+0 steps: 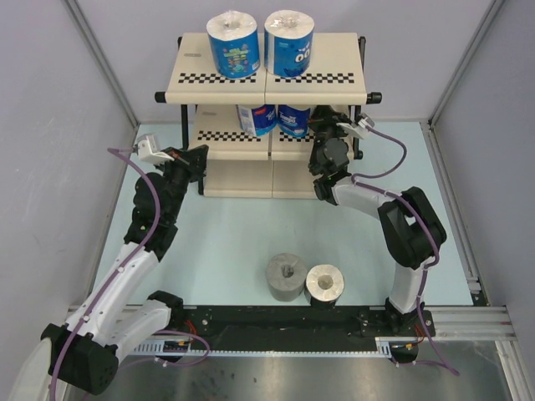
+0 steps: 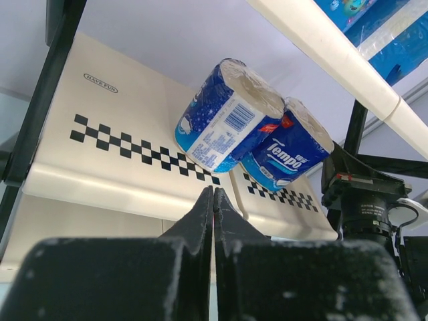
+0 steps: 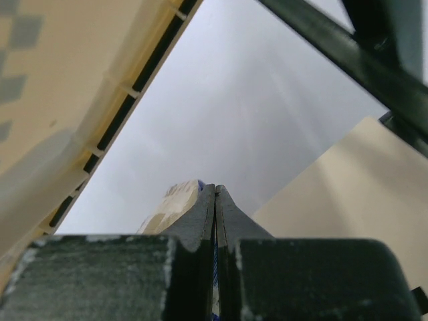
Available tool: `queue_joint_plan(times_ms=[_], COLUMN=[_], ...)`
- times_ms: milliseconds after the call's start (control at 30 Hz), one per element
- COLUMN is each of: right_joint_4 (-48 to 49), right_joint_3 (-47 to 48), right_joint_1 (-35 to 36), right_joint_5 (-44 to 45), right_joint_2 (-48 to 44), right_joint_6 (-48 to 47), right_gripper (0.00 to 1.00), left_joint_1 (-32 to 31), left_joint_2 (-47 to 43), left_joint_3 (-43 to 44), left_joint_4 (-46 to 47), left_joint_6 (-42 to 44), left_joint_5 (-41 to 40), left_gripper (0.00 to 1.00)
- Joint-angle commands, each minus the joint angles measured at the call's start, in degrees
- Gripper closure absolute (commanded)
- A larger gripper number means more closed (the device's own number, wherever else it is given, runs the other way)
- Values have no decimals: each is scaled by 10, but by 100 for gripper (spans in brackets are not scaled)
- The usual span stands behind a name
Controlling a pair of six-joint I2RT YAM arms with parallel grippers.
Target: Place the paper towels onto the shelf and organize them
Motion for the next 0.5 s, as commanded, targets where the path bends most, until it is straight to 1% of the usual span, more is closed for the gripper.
queue_joint_plan(times_ms=[0, 467], right_joint_4=[-27, -37], right_joint_3=[34, 34], right_joint_1=[5, 25], right_joint_5=[-26, -34], right_joint_2=[16, 20], right_joint_6=[17, 17], right_gripper=[100, 100], left_joint_1=[7, 10], left_joint_2=[-6, -12], left_joint_3=[-5, -6], left_joint_4=[0, -4], left_joint_6=[12, 8], left_joint_5=[6, 7], left_gripper=[100, 100])
